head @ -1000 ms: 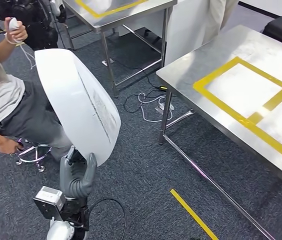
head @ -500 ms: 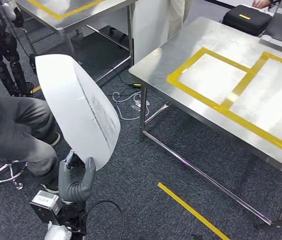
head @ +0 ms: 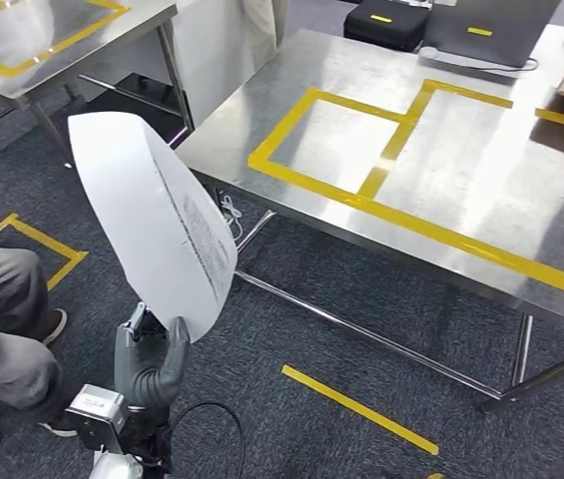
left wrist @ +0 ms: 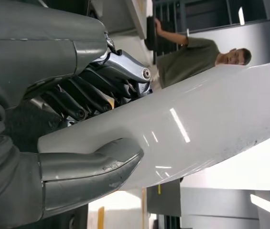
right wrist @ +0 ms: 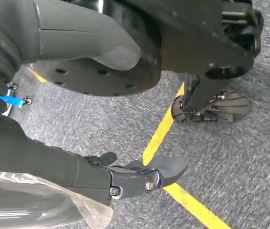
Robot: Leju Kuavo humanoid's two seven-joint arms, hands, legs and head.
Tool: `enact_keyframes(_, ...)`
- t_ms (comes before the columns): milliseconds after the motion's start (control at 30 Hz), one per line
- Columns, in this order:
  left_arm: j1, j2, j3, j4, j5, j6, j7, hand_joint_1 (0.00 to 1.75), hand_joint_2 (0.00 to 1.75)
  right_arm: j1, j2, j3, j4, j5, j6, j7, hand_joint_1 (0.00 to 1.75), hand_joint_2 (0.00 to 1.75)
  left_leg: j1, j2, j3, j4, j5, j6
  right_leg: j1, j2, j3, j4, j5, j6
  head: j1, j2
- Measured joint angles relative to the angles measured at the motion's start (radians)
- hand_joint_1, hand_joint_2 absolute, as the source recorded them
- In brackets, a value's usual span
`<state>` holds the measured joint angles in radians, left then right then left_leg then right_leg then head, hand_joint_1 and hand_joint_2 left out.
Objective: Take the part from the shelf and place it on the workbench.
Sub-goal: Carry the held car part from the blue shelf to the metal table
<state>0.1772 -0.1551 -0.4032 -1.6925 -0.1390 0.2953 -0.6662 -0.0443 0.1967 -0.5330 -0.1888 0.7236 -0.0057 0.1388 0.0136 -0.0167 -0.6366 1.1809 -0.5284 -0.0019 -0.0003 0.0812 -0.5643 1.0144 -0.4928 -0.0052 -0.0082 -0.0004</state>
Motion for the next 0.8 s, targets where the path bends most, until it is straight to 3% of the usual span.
enact_keyframes(67,0.004,0.003,0.006,-0.001,0.018,0.008,0.001,1.75,1.75,-0.002,-0.002,-0.001,0.000,0.009,0.004,-0.009,0.00,1.75,0.002,-0.050,0.039,-0.109,0.047,0.010,0.000,0.027,-0.003,0.003,-0.001,0.006,0.001,0.000)
enact_keyframes(133,0.010,0.007,0.010,-0.002,0.025,0.020,0.000,1.75,1.75,-0.002,-0.004,-0.002,0.000,0.008,0.000,-0.039,0.00,1.75,0.000,-0.071,0.051,-0.143,0.044,0.013,-0.006,0.047,-0.012,0.004,0.000,0.019,0.000,0.000)
enact_keyframes(200,0.015,0.009,0.012,-0.007,0.027,0.032,-0.004,1.75,1.75,0.000,-0.007,-0.005,0.000,0.001,-0.006,-0.073,0.00,1.75,-0.002,-0.059,0.056,-0.154,0.044,0.014,-0.011,0.051,-0.017,0.002,0.001,0.031,0.000,0.000)
enact_keyframes(233,0.017,0.011,0.013,-0.011,0.028,0.036,-0.008,1.75,1.75,0.001,-0.009,-0.006,0.000,-0.002,-0.011,-0.084,0.00,1.75,-0.001,-0.055,0.059,-0.160,0.045,0.012,-0.010,0.042,-0.014,-0.003,0.003,0.029,0.003,0.000)
enact_keyframes(333,0.022,0.014,0.014,-0.018,0.037,0.040,-0.015,1.75,1.75,-0.001,-0.018,-0.009,0.000,0.001,-0.037,-0.106,0.00,1.75,0.001,-0.051,0.065,-0.166,0.046,0.005,-0.006,0.020,-0.004,-0.015,0.009,0.007,0.011,0.000)
enact_keyframes(400,0.025,0.015,0.016,-0.019,0.046,0.040,-0.014,1.75,1.75,-0.002,-0.023,-0.012,0.000,0.005,-0.048,-0.114,0.00,1.75,-0.001,-0.049,0.065,-0.165,0.046,0.007,-0.006,0.020,-0.003,-0.016,0.010,0.005,0.010,0.000)
enact_keyframes(567,0.029,0.019,0.019,-0.019,0.058,0.036,-0.012,1.75,1.75,-0.007,-0.025,-0.017,0.000,0.008,-0.048,-0.113,0.00,1.75,-0.006,-0.049,0.065,-0.163,0.046,0.013,-0.011,0.019,-0.001,-0.020,0.011,0.030,0.009,0.000)
enact_keyframes(633,0.029,0.021,0.020,-0.019,0.058,0.036,-0.012,1.75,1.75,-0.007,-0.025,-0.019,0.000,0.011,-0.046,-0.110,0.00,1.75,-0.006,-0.049,0.065,-0.163,0.045,0.013,-0.012,0.018,-0.002,-0.020,0.011,0.033,0.009,0.000)
enact_keyframes(733,0.029,0.023,0.021,-0.022,0.058,0.036,-0.012,1.75,1.75,-0.007,-0.026,-0.022,0.000,0.013,-0.041,-0.101,0.00,1.75,-0.007,-0.045,0.071,-0.172,0.049,0.027,-0.014,0.022,0.000,-0.033,0.016,0.046,0.009,0.000)
enact_keyframes(800,0.029,0.022,0.021,-0.027,0.058,0.036,-0.012,1.75,1.75,-0.007,-0.027,-0.023,0.000,0.014,-0.036,-0.094,0.00,1.75,0.000,-0.034,0.089,-0.204,0.061,0.039,-0.012,-0.002,-0.009,-0.022,0.006,0.053,0.011,0.000)
